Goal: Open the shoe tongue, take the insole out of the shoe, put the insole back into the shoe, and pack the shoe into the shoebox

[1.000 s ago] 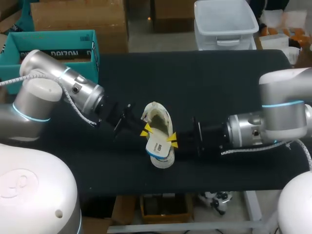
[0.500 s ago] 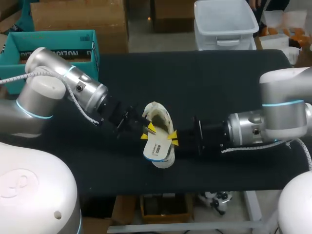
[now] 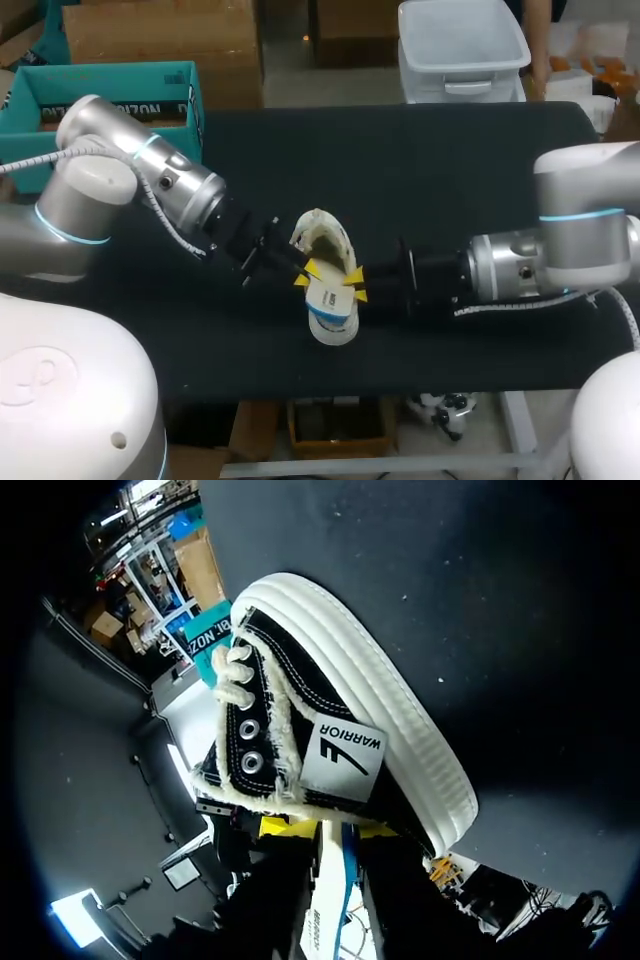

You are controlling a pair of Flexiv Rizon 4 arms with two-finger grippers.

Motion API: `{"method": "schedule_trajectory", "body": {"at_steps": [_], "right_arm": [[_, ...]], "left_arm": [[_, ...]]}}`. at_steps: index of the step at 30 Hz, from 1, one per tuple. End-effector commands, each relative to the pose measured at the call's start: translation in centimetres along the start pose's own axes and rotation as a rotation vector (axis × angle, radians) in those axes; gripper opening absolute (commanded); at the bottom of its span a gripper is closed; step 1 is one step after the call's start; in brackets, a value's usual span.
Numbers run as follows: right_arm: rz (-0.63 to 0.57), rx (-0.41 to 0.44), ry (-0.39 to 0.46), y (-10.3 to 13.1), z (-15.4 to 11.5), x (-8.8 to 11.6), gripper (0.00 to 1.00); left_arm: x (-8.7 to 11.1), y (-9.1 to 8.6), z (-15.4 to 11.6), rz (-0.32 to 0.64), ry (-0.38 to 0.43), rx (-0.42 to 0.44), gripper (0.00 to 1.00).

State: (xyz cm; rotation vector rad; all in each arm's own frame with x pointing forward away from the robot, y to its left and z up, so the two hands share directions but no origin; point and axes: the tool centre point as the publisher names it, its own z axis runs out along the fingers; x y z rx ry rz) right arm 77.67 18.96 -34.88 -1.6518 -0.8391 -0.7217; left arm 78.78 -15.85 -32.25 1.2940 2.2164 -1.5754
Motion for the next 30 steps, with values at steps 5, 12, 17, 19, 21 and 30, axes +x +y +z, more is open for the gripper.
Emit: {"method": "schedule_trajectory", "body": {"at_steps": [5,12,17,19,21,30], "right_arm": [[-0.030,-0.037,-0.014,-2.2,-0.7,0.9,0.78],[-0.032,-0.008,-0.029,-2.4,0.0,1.1,0.15],[-0.015,0.014,-0.038,-2.0,0.3,0.7,0.00],[-0.011,0.025,-0.040,-1.9,0.5,0.6,0.00],[-0.013,0.033,-0.043,-1.6,0.6,0.6,0.00],[-0.010,0.054,-0.071,0.6,1.0,0.4,0.00]], "left_arm": [[0.0,0.3,0.0,-0.011,-0.010,-0.002,0.00],[-0.1,0.4,0.0,-0.018,-0.017,-0.007,0.00],[-0.2,0.5,0.1,-0.019,-0.017,-0.008,0.00],[-0.3,0.6,0.2,-0.020,-0.017,-0.009,0.00],[-0.3,0.8,0.2,-0.023,-0.017,-0.012,0.00],[-1.4,2.9,0.0,-0.080,-0.015,-0.014,0.00]]}}
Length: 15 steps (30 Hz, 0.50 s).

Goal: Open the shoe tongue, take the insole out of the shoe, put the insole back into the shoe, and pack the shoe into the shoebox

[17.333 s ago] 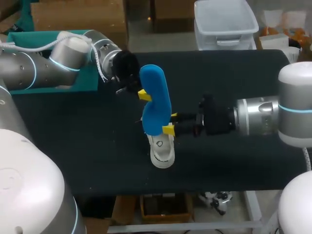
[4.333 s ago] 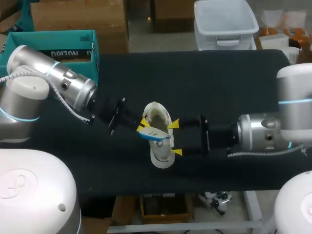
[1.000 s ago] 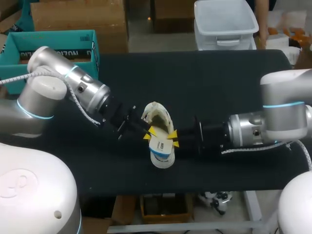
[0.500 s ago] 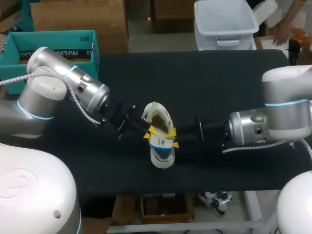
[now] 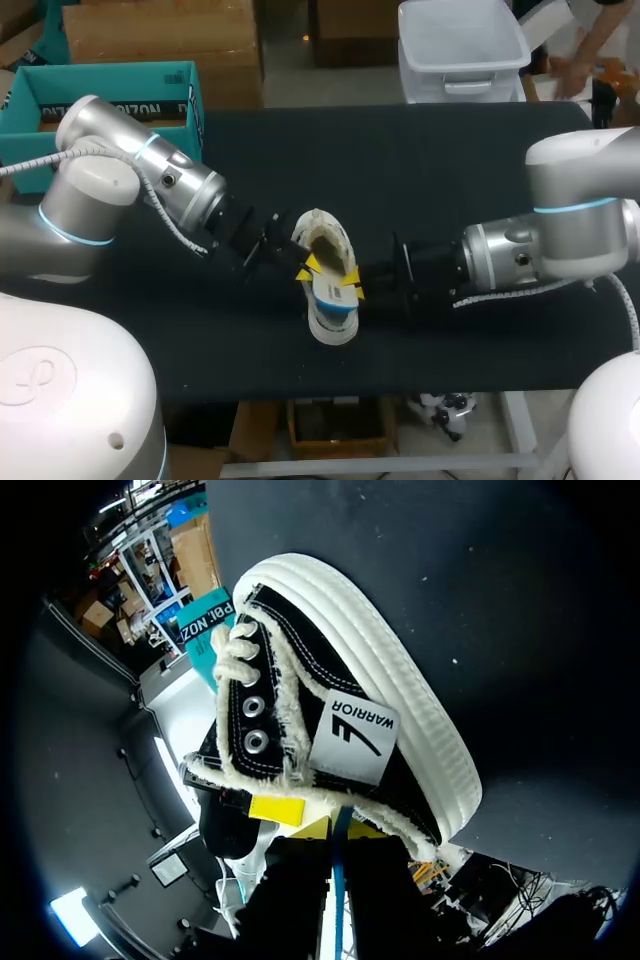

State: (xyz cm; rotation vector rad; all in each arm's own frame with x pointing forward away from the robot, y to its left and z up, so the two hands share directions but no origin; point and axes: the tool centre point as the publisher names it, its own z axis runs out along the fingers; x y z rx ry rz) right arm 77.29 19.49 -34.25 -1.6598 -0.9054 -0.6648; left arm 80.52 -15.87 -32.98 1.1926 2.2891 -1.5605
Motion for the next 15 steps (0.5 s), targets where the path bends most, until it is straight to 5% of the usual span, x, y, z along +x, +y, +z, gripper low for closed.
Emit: {"method": "schedule_trajectory", "body": {"at_steps": [1,9,10,11,12,15], "right_arm": [[0.003,0.033,-0.001,1.6,0.6,0.1,0.00],[0.004,0.025,-0.006,2.2,0.5,0.1,0.00],[0.005,0.024,-0.005,2.2,0.4,0.1,0.00],[0.005,0.022,-0.005,2.1,0.4,0.1,0.00],[0.006,0.016,-0.005,2.0,0.3,0.1,0.00],[0.005,0.011,-0.004,1.9,0.2,0.1,0.00]], "left_arm": [[-0.9,1.3,0.3,-0.015,0.008,0.015,0.00],[-1.0,1.9,0.2,-0.039,0.015,0.017,0.00],[-0.9,1.8,0.2,-0.037,0.016,0.021,0.08],[-0.8,1.6,0.1,-0.030,0.017,0.025,0.37],[-0.6,1.2,0.2,-0.015,0.020,0.032,0.50],[-0.4,0.5,0.3,0.005,0.023,0.033,0.56]]}}
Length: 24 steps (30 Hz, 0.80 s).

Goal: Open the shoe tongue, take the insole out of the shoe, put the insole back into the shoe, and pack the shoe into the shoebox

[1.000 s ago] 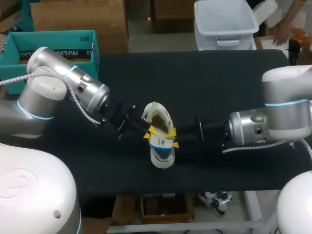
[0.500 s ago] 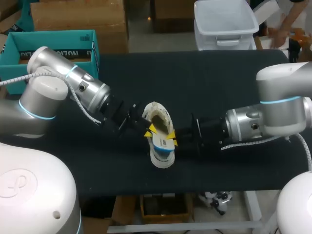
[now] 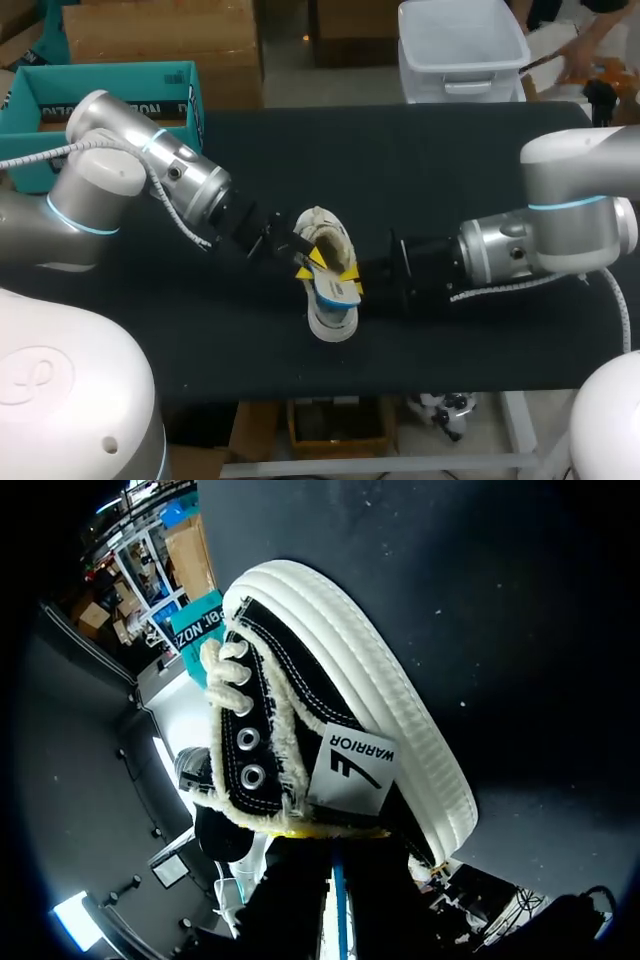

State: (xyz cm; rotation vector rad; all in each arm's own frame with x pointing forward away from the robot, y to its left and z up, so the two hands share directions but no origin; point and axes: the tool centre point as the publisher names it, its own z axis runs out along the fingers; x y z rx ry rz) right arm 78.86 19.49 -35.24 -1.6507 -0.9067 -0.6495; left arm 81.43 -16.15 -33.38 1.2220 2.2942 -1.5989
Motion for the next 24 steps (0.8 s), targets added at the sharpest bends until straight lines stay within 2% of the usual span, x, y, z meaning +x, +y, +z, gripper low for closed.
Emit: {"method": "schedule_trajectory", "body": {"at_steps": [1,4,5,6,15,16,17,18,19,20,22,24], "right_arm": [[0.000,-0.008,0.001,0.0,-0.1,-0.1,0.00],[0.000,-0.008,0.001,0.0,-0.1,-0.1,0.00],[0.001,-0.013,0.003,-0.1,-0.1,-0.1,0.00],[0.002,-0.015,0.003,-0.1,-0.1,-0.2,0.00],[0.004,-0.026,0.007,-0.4,-0.1,-0.1,0.00],[0.003,-0.027,0.011,-0.6,-0.1,0.0,0.03],[-0.001,-0.030,0.013,-0.7,-0.2,0.1,0.26],[-0.004,-0.033,0.013,-0.9,-0.2,0.2,0.44],[-0.010,-0.038,0.013,-1.2,-0.3,0.3,0.67],[-0.014,-0.043,0.011,-1.5,-0.4,0.3,0.80],[-0.023,-0.055,0.009,-2.0,-0.5,0.5,0.85],[-0.030,-0.064,0.008,-2.4,-0.6,0.5,0.78]], "left_arm": [[0.4,-0.9,0.3,0.029,-0.003,0.003,0.54],[0.4,-0.9,0.3,0.029,-0.003,0.003,0.54],[0.6,-1.7,0.3,0.050,-0.012,0.008,0.33],[0.8,-2.0,0.3,0.058,-0.012,0.007,0.00],[0.8,-2.1,0.7,0.065,-0.015,-0.004,0.00],[0.8,-1.9,0.7,0.062,-0.015,-0.009,0.00],[0.8,-1.9,0.7,0.061,-0.015,-0.011,0.00],[0.7,-1.8,0.7,0.059,-0.016,-0.012,0.00],[0.7,-1.7,0.6,0.056,-0.019,-0.016,0.00],[0.7,-1.7,0.6,0.055,-0.020,-0.017,0.00],[0.5,-1.5,0.5,0.049,-0.024,-0.021,0.00],[0.4,-1.3,0.3,0.045,-0.028,-0.021,0.00]]}}
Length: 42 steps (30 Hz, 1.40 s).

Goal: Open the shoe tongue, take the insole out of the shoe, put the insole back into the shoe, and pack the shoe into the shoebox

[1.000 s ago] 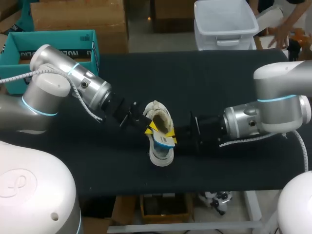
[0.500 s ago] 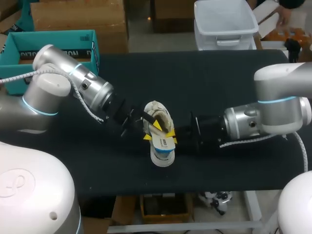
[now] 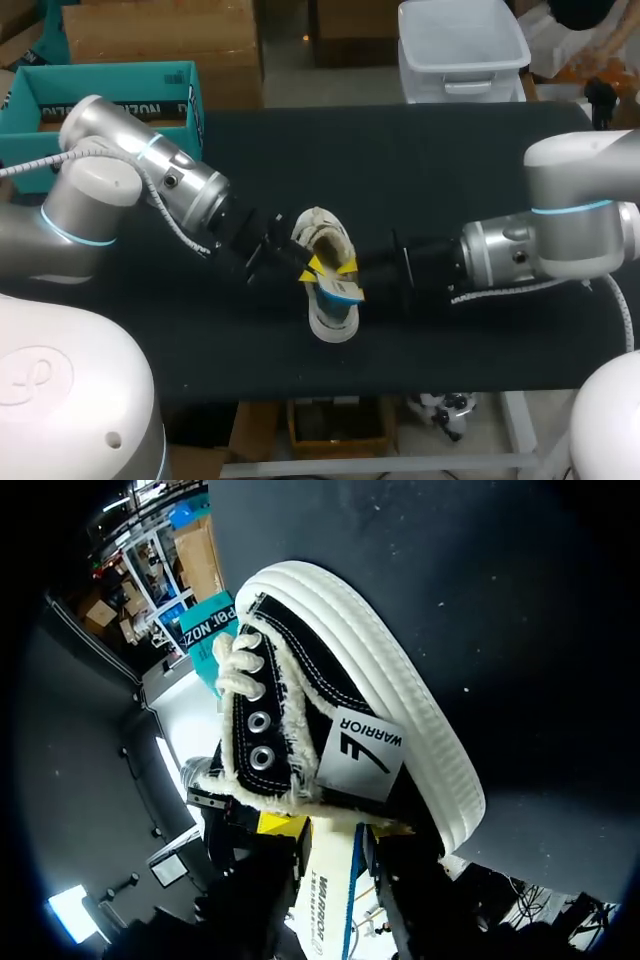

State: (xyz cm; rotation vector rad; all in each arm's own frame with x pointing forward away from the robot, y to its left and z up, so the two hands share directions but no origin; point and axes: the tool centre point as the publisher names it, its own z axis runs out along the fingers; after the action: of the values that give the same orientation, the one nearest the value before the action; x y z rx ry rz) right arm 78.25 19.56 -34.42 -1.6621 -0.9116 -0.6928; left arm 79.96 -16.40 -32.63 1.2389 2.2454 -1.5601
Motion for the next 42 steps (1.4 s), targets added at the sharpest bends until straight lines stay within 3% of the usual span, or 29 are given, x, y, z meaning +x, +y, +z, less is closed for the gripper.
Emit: {"method": "schedule_trajectory", "body": {"at_steps": [1,3,5,6,15,28,29,30,31,38,40,41,42], "right_arm": [[-0.012,-0.039,-0.006,-1.7,-0.6,0.3,0.55],[-0.020,-0.039,0.000,-2.0,-0.6,0.4,0.35],[-0.026,-0.031,0.008,-2.2,-0.5,0.4,0.07],[-0.027,-0.029,0.009,-2.2,-0.5,0.4,0.00],[-0.023,0.008,-0.002,-1.9,0.2,0.2,0.00],[-0.009,0.042,-0.031,1.3,1.2,-0.7,0.00],[-0.009,0.042,-0.031,1.3,1.1,-0.7,0.00],[-0.009,0.040,-0.031,1.3,1.1,-0.7,0.00],[-0.008,0.038,-0.030,1.4,1.0,-0.7,0.00],[-0.008,0.020,-0.026,1.1,0.5,-0.7,0.00],[-0.008,0.016,-0.024,1.0,0.5,-0.7,0.00],[-0.008,0.016,-0.024,1.0,0.4,-0.8,0.00],[-0.007,0.015,-0.023,1.0,0.4,-0.8,0.00]], "left_arm": [[-0.1,0.3,-0.1,-0.008,-0.011,-0.001,0.00],[-0.1,0.5,-0.1,-0.013,-0.015,0.001,0.00],[-0.2,0.6,-0.1,-0.018,-0.018,-0.001,0.00],[-0.2,0.7,-0.1,-0.020,-0.019,-0.002,0.00],[-0.2,0.8,0.0,-0.031,-0.025,-0.006,0.00],[-0.9,2.8,-0.1,-0.107,-0.031,-0.031,0.00],[-0.8,2.8,-0.1,-0.107,-0.029,-0.031,0.06],[-0.8,2.7,-0.1,-0.105,-0.026,-0.028,0.23],[-0.7,2.5,-0.1,-0.097,-0.023,-0.023,0.33],[-0.2,0.6,0.2,-0.031,-0.002,-0.008,0.41],[0.0,0.2,0.4,-0.014,0.007,-0.007,0.39],[0.0,0.0,0.5,-0.010,0.010,0.002,0.31],[0.1,-0.2,0.7,-0.005,0.019,0.007,0.04]]}}
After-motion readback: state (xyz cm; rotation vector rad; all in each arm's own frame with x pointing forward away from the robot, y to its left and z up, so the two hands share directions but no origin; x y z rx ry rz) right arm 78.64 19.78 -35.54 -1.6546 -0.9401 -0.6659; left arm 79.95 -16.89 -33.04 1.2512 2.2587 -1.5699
